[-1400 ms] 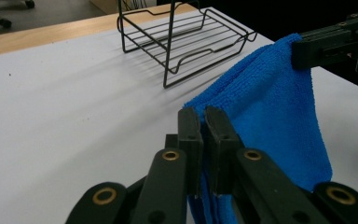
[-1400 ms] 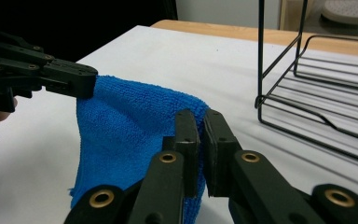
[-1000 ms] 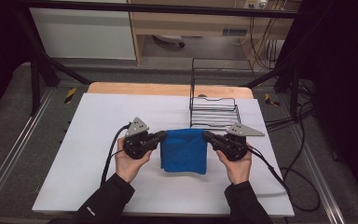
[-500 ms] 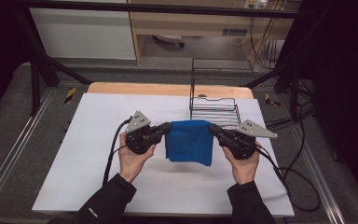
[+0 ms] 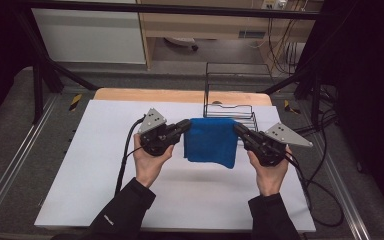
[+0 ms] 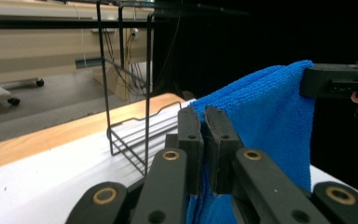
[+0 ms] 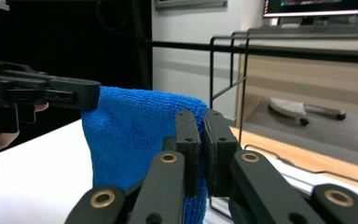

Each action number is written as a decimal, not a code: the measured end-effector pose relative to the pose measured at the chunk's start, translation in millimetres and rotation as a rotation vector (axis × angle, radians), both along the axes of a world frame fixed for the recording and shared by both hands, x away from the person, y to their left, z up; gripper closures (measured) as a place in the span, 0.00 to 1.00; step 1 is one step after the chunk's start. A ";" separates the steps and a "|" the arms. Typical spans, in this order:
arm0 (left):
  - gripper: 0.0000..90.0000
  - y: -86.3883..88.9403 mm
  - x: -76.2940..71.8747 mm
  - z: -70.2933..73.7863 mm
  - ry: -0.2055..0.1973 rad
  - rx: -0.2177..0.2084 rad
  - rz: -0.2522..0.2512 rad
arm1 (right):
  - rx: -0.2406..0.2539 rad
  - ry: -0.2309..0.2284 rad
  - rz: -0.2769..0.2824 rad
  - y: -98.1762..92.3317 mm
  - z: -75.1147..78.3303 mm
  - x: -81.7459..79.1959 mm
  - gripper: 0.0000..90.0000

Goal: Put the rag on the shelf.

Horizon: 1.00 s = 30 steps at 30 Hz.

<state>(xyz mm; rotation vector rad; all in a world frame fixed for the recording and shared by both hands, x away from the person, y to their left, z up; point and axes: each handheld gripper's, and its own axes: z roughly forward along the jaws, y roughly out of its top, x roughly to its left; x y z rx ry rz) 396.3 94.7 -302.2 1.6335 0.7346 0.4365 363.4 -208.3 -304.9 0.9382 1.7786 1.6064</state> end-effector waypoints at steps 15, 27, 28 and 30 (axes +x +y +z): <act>0.95 -16.8 7.0 27.0 -0.053 -0.053 -0.006 | 0.024 -0.070 -0.054 -13.3 24.9 1.5 0.96; 0.95 -32.1 14.7 47.5 -0.106 -0.074 -0.010 | 0.063 -0.118 -0.090 -26.1 41.6 5.9 0.96; 0.95 -32.1 14.7 47.5 -0.106 -0.074 -0.010 | 0.064 -0.123 -0.092 -26.8 43.5 6.6 0.96; 0.95 -35.3 17.4 53.4 -0.116 -0.088 -0.008 | 0.062 -0.132 -0.099 -28.1 47.7 7.5 0.96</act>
